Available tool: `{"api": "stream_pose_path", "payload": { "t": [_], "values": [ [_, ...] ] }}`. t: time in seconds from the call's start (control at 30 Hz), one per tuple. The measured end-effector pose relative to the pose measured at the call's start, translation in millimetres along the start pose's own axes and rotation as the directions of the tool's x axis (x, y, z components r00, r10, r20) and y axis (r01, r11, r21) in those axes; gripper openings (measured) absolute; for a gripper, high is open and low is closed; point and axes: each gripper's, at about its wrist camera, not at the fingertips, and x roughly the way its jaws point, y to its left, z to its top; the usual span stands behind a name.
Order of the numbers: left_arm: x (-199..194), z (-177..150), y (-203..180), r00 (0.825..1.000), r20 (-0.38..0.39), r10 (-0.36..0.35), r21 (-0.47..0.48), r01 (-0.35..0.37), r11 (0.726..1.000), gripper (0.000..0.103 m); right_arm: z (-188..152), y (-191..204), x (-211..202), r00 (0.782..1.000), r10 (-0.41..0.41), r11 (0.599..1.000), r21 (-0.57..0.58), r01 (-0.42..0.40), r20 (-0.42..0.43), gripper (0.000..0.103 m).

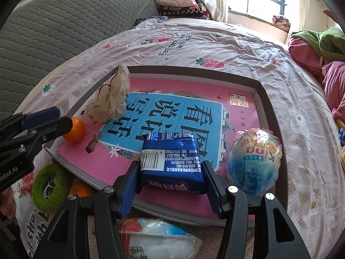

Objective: Organize objects
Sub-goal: 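Lower the tangerine onto the book with left tool while right tool lowers the packet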

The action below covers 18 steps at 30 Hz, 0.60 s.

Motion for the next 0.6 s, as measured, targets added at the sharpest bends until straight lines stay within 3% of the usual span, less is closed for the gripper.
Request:
{"api": "stream_pose_path", "payload": {
  "t": [0.6],
  "values": [
    [0.5,-2.4,1.0,1.0,-0.012,-0.008,-0.004,0.008,1.0,0.041,-0.8,0.8,-1.6,1.0,-0.017,1.0,-0.011,0.017,0.009,0.058]
  ]
}}
